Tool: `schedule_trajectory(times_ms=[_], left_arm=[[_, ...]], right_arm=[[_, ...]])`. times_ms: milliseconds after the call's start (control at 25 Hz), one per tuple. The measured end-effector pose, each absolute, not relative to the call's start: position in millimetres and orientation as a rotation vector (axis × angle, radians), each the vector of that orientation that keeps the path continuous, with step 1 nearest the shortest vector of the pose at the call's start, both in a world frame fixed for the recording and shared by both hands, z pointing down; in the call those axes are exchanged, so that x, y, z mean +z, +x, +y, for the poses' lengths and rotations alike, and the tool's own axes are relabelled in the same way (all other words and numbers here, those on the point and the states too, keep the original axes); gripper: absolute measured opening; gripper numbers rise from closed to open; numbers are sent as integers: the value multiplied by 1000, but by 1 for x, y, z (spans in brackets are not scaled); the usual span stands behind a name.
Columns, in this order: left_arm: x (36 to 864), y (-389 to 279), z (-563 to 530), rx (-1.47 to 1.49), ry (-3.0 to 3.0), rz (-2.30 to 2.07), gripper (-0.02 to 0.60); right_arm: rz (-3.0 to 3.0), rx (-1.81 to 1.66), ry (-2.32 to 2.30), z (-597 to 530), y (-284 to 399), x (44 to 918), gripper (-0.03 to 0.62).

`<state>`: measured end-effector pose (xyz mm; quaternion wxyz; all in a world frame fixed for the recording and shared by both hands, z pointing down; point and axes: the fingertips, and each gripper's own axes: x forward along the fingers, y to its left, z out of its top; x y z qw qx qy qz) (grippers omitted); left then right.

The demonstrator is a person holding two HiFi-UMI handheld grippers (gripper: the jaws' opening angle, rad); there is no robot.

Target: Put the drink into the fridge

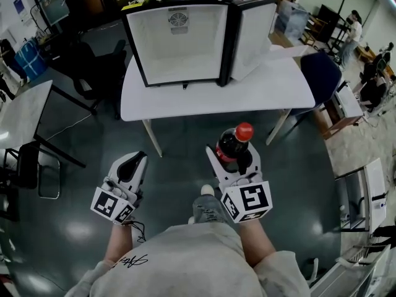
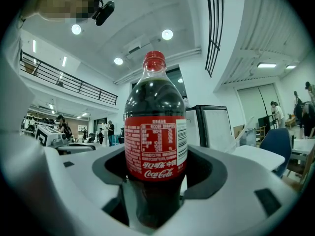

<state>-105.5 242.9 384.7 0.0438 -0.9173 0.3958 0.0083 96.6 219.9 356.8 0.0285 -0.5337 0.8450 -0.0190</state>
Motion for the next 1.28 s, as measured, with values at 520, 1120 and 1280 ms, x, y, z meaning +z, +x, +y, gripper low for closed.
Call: schedule_trajectory(times_ms=[520,1120,1280], left_arm=[[382,-99,189,47,-2783,1234,31],[375,-68,93,85,-2782,1245,31],[374,-57,74,89,-2774,1261,30]], right_arm=[[2652,-92,-1572,168,89,364,307],[2719,-60,-1468,72,95,353,307],[2747,-68,-1425,52,99,355,307]])
